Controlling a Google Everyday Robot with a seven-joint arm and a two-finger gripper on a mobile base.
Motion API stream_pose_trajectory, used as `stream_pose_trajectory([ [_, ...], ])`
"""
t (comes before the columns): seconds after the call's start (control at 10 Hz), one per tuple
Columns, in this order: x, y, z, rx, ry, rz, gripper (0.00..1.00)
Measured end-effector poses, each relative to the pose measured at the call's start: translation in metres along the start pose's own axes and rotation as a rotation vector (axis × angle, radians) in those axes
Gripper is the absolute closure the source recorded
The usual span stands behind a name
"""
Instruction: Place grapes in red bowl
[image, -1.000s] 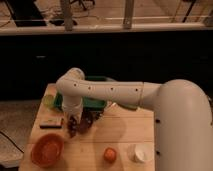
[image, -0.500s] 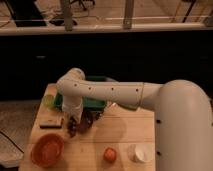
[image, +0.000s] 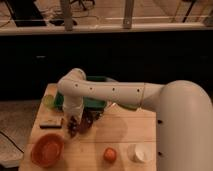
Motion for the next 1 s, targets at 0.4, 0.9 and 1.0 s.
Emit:
stream_pose_trajectory([
  [0.4, -0.001, -0.001, -0.001, 0.004, -0.004, -0.002, 0.99],
  [0.9, -0.006, -0.008, -0.003, 0.001, -0.003, -0.029, 0.99],
  [1.0, -0.009, -0.013, -0.005, -0.002, 0.0, -0.046, 0.99],
])
